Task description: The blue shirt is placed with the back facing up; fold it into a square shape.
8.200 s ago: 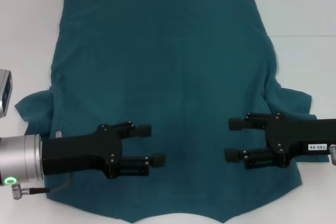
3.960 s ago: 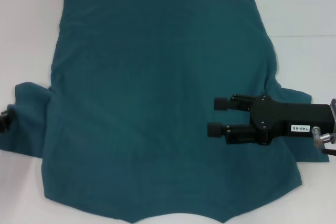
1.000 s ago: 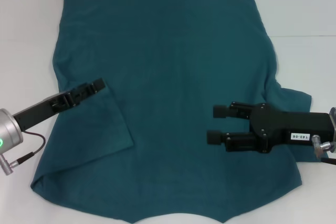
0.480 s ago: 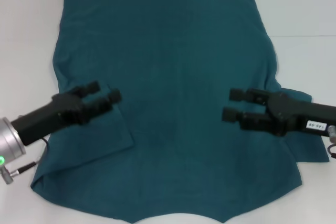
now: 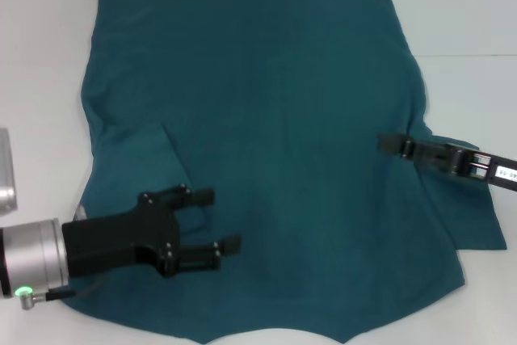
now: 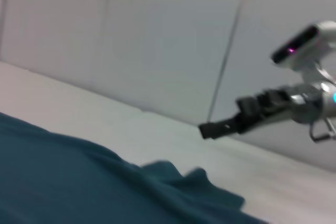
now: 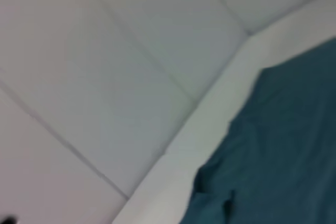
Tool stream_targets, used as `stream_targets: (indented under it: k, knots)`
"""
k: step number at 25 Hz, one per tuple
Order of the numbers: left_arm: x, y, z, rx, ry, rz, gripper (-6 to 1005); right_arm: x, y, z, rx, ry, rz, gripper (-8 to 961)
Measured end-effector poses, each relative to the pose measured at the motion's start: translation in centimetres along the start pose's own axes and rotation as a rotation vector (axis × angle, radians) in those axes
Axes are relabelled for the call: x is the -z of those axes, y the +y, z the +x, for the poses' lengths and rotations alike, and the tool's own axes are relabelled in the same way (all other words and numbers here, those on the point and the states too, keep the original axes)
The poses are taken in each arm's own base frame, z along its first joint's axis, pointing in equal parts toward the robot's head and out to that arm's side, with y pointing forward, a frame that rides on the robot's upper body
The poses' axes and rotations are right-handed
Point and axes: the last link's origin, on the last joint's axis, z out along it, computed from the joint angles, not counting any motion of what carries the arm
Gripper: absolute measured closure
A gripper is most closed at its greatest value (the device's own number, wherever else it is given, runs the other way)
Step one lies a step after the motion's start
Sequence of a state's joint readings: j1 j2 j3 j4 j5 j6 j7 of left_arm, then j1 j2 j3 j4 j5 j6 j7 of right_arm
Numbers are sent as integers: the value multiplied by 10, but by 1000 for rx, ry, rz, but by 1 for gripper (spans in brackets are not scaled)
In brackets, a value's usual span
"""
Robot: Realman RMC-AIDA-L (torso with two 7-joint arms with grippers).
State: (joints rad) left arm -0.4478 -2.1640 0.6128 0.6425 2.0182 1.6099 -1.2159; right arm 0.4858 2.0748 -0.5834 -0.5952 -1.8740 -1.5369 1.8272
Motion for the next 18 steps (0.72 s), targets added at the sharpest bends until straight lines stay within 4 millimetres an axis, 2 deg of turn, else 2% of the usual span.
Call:
stream_targets:
  k: [6, 12, 18]
  knots:
    - [-5, 4, -3, -29, -44, -44, 112, 24, -20, -3, -133, -27, 131, 46]
    - [-5, 5, -4, -24, -47, -49, 112, 64, -43, -12, -231, -72, 289, 52]
    - [-5, 9, -4, -10, -44, -72, 112, 96, -54, -18, -311, -94, 368, 59]
